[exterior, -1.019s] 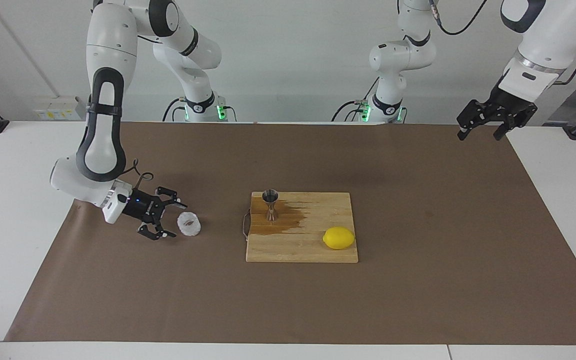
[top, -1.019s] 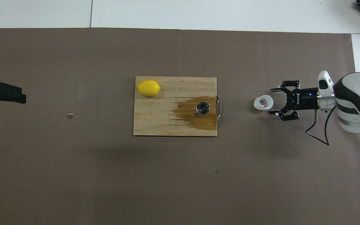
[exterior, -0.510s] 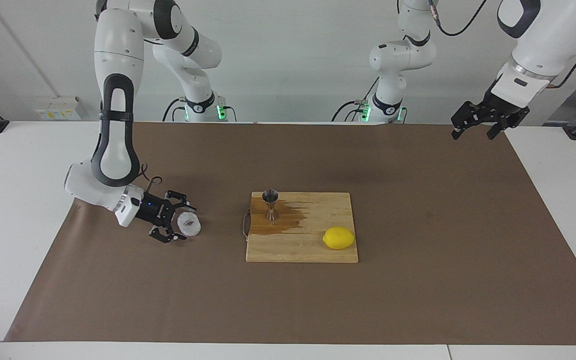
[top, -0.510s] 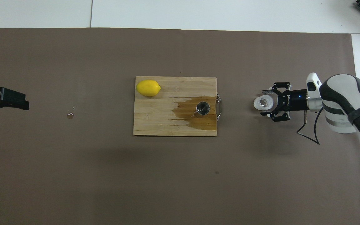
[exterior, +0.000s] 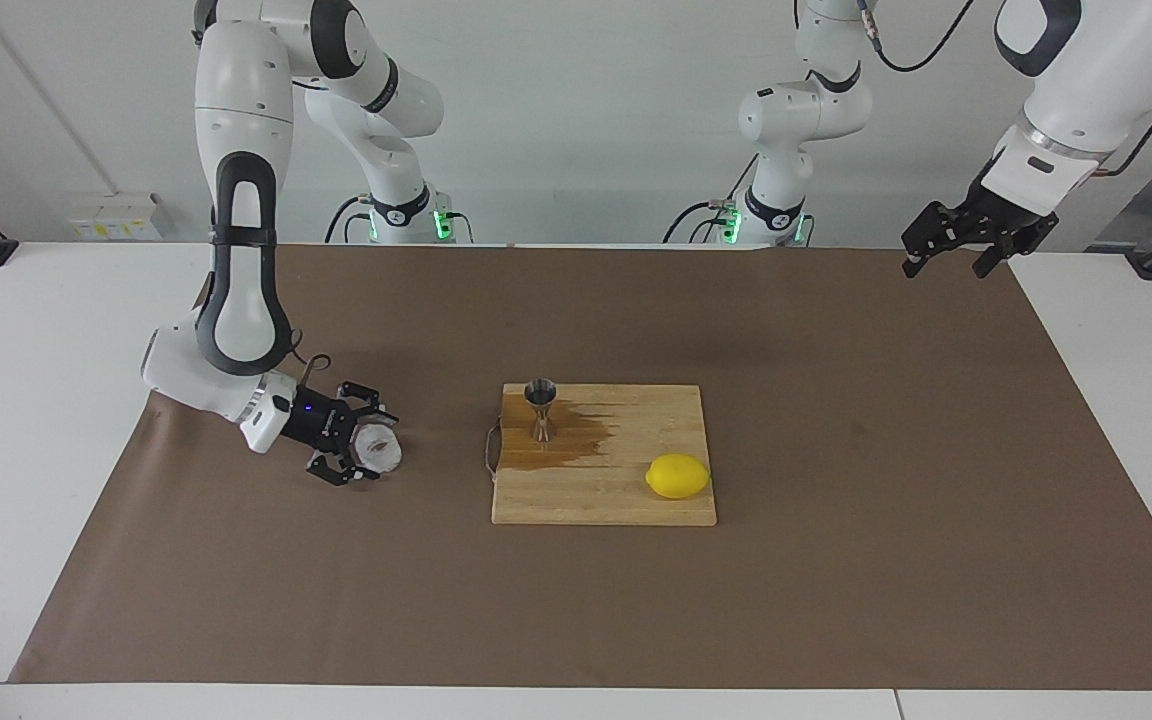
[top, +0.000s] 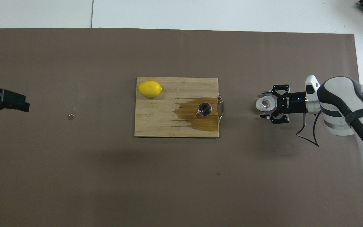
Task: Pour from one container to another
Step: 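Lift the white cup with the right gripper over the silver cup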
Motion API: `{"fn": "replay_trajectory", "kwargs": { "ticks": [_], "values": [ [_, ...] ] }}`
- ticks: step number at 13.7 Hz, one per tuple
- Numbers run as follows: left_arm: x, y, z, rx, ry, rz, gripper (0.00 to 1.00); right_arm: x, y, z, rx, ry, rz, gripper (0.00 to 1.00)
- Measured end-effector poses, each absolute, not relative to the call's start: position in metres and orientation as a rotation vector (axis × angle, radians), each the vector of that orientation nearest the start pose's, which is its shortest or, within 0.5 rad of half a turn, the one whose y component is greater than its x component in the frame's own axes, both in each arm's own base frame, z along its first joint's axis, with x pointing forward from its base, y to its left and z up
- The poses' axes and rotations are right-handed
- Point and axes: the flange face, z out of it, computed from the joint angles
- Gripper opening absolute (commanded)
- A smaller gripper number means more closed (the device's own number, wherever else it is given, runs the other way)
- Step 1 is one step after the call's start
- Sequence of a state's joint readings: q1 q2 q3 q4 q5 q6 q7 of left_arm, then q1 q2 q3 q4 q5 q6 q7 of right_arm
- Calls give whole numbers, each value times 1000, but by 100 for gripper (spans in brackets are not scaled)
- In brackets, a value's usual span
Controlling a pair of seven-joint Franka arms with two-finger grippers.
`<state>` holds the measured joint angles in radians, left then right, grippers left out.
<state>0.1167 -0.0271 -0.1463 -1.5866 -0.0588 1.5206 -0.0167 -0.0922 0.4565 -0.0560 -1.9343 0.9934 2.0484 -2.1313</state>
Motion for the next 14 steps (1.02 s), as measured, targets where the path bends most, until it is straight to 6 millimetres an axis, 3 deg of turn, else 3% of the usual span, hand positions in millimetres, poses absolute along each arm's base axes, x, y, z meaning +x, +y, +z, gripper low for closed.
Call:
{"fn": "replay_trajectory", "kwargs": {
  "ticks": [1, 8, 11, 14],
  "values": [
    [540, -24, 628, -3195, 23, 65, 100, 601, -41, 242, -1915, -1533, -731, 37],
    [540, -23, 627, -3195, 23, 66, 100, 605, -42, 248, -1916, -1552, -749, 33],
    [540, -23, 627, -3195, 23, 67, 100, 614, -22, 277, -1944, -1542, -728, 33],
    [540, -23, 627, -3195, 22, 67, 100, 618, 25, 327, -2063, -1582, -567, 33]
  ]
}}
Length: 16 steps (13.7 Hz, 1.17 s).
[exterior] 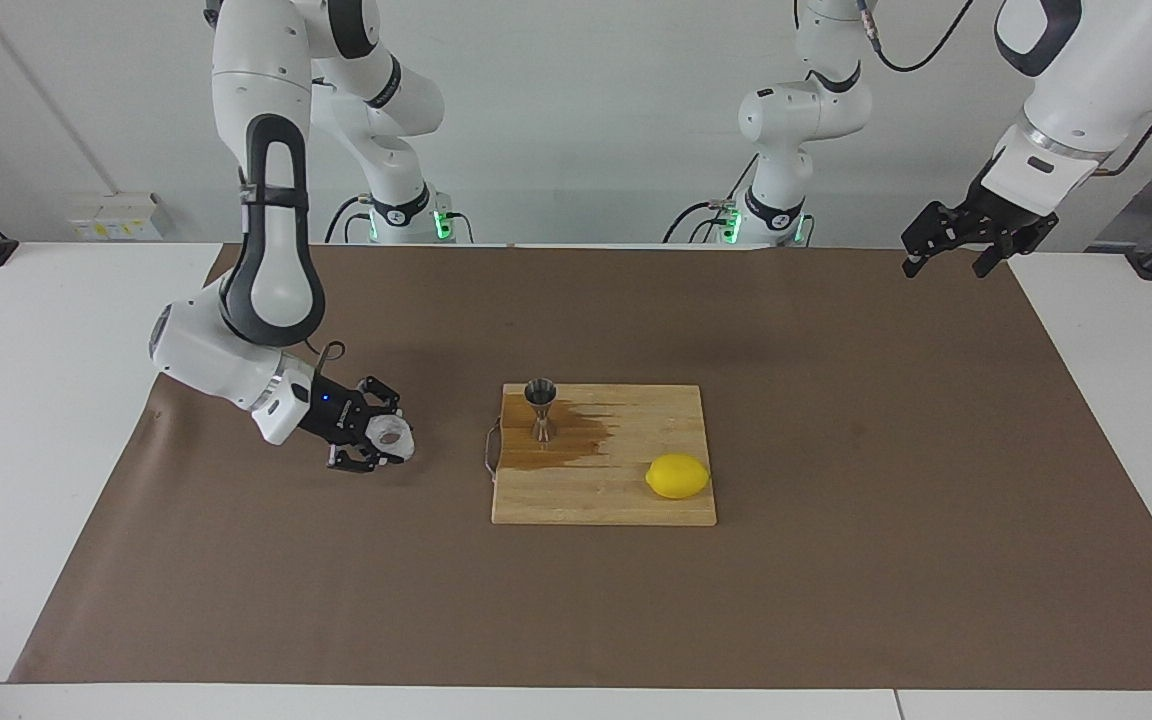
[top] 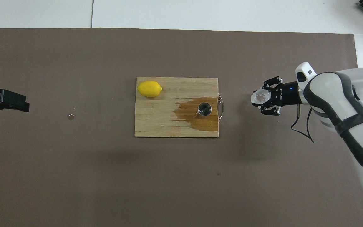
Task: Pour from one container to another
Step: 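Lift the white cup with the right gripper over the silver cup, then tilt the white cup with the right gripper to pour into the silver cup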
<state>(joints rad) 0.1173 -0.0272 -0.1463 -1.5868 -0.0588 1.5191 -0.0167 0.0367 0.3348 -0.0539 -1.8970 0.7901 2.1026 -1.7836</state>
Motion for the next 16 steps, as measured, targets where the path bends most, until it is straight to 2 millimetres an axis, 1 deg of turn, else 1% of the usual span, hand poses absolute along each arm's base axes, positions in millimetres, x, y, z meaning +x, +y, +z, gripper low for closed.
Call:
{"fn": "replay_trajectory", "kwargs": {
  "ticks": [2, 3, 5, 7, 8, 13, 15, 16],
  "values": [
    [540, -23, 627, -3195, 22, 67, 100, 616, 56, 360, -2126, -1598, -493, 33],
    [540, -23, 627, -3195, 22, 67, 100, 614, 67, 373, -2148, -1602, -475, 33],
    [540, -23, 627, -3195, 22, 67, 100, 611, 81, 388, -2181, -1615, -443, 33],
    [540, -23, 627, -3195, 22, 68, 100, 606, 100, 397, -2225, -1640, -380, 33],
    [540, -23, 627, -3195, 22, 68, 100, 604, 114, 401, -2246, -1658, -345, 33],
    [540, -23, 627, -3195, 22, 68, 100, 590, 191, 418, -2387, -1724, -204, 33],
    [540, -23, 627, -3195, 22, 68, 100, 583, 214, 423, -2439, -1774, -165, 33],
    [540, -23, 627, -3195, 22, 68, 100, 582, 220, 424, -2454, -1790, -155, 33]
  ]
}}
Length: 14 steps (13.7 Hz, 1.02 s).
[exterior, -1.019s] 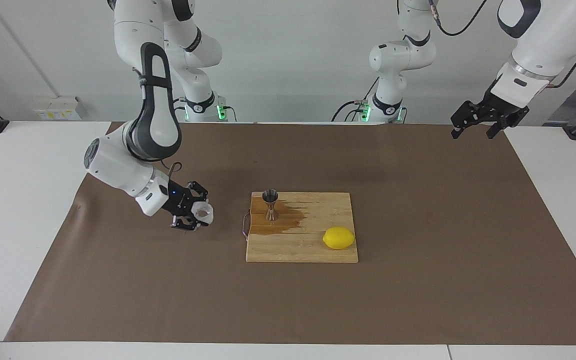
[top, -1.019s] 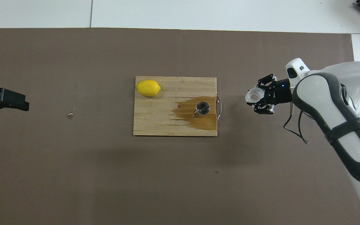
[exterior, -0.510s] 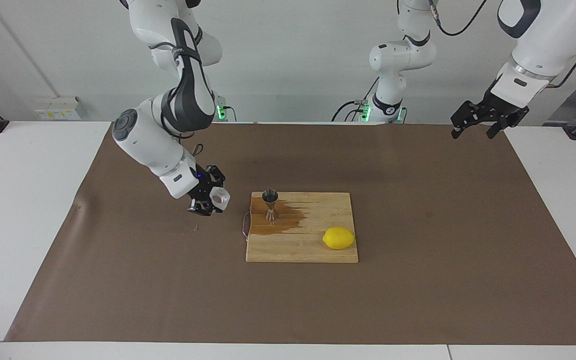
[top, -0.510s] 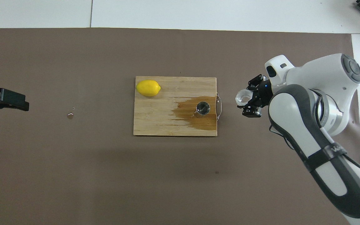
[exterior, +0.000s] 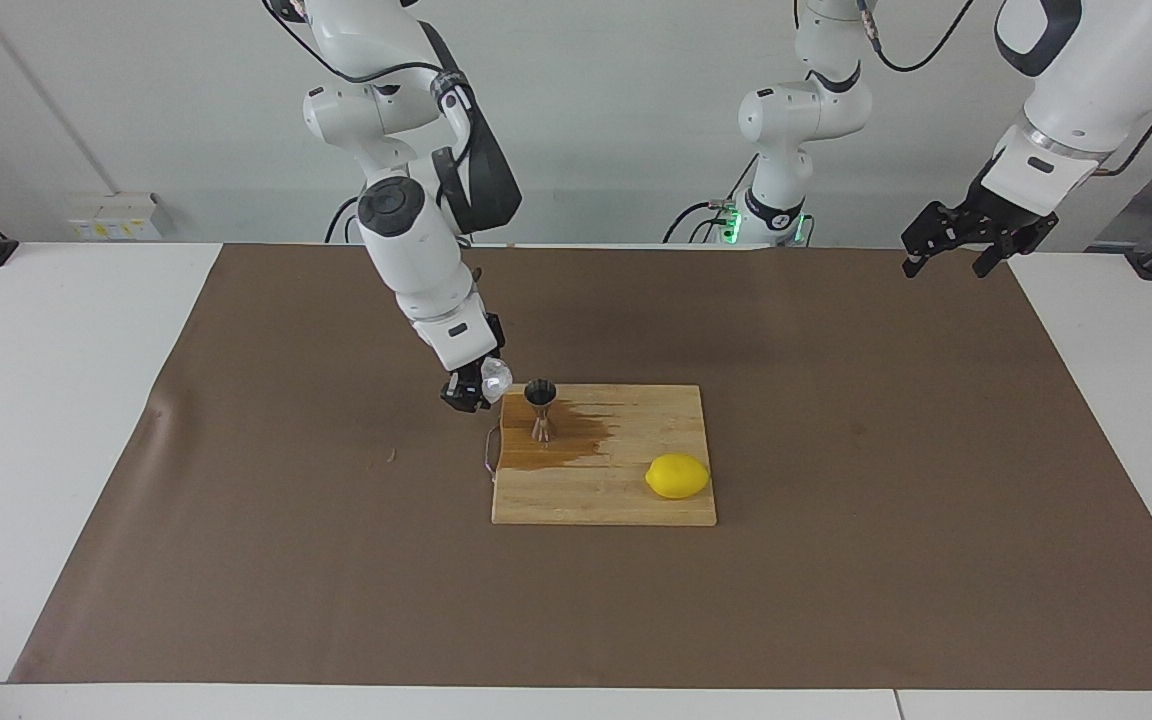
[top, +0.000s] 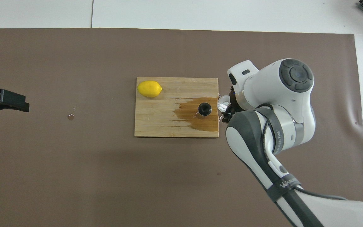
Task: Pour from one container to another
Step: 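Tilt the white cup with the right gripper to pour into the silver cup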
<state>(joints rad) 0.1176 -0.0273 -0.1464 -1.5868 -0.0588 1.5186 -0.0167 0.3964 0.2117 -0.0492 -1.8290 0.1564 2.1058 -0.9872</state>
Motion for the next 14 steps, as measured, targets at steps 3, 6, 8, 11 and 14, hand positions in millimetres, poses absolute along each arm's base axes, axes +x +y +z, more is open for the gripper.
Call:
{"fn": "replay_trajectory", "kwargs": {
  "ticks": [3, 6, 8, 11, 14],
  "values": [
    [540, -23, 627, -3195, 22, 68, 100, 577, 236, 426, -2495, -1847, -131, 32],
    [540, -23, 628, -3195, 23, 68, 100, 569, 257, 430, -2532, -1916, -116, 31],
    [540, -23, 628, -3195, 23, 68, 100, 567, 262, 432, -2537, -2001, -104, 31],
    [540, -23, 628, -3195, 22, 68, 100, 563, 273, 433, -2544, -2106, -89, 31],
    [540, -23, 628, -3195, 22, 68, 100, 559, 281, 434, -2532, -2184, -80, 31]
  ]
}}
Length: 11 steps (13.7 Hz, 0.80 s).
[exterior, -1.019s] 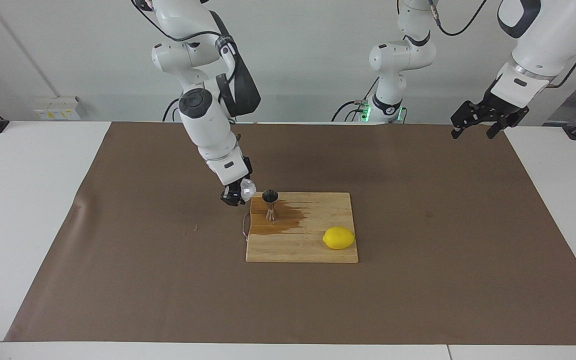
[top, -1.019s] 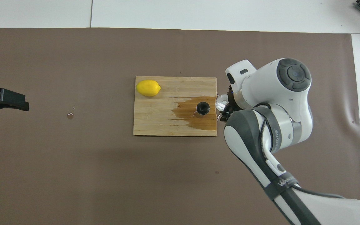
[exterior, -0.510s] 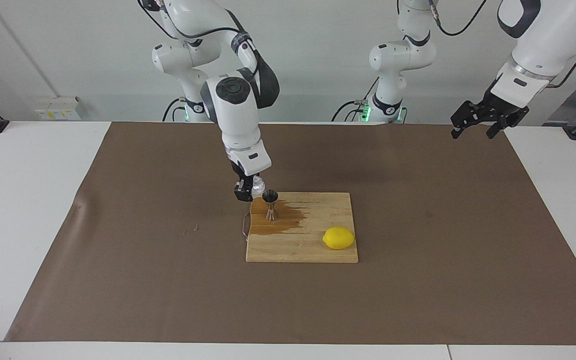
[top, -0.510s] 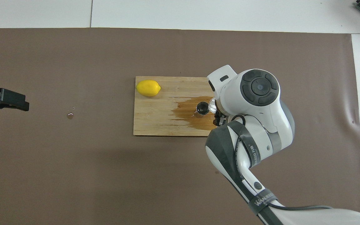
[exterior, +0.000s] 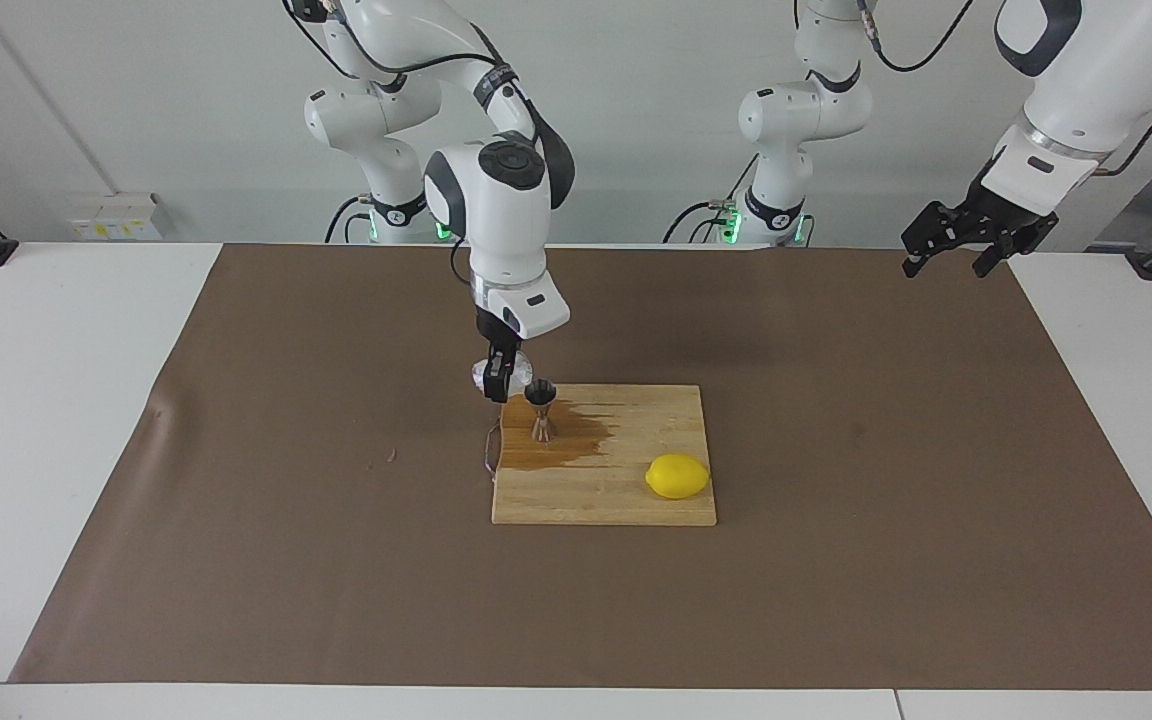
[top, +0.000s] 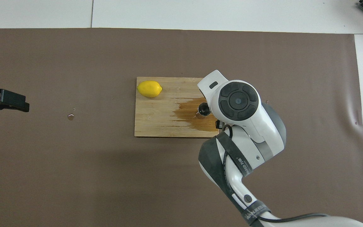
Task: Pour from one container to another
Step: 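Tilt the white cup with the right gripper to pour into the silver cup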
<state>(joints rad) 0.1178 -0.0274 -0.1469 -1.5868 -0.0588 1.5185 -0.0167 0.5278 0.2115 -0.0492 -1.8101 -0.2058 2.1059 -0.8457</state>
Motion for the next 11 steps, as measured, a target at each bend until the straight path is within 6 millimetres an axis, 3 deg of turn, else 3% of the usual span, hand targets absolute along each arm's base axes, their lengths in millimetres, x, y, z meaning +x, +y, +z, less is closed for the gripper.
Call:
{"fn": "replay_trajectory", "kwargs": {
  "ticks": [11],
  "values": [
    [540, -23, 628, -3195, 22, 68, 100, 557, 292, 417, -2571, -2283, -23, 31]
  ]
}}
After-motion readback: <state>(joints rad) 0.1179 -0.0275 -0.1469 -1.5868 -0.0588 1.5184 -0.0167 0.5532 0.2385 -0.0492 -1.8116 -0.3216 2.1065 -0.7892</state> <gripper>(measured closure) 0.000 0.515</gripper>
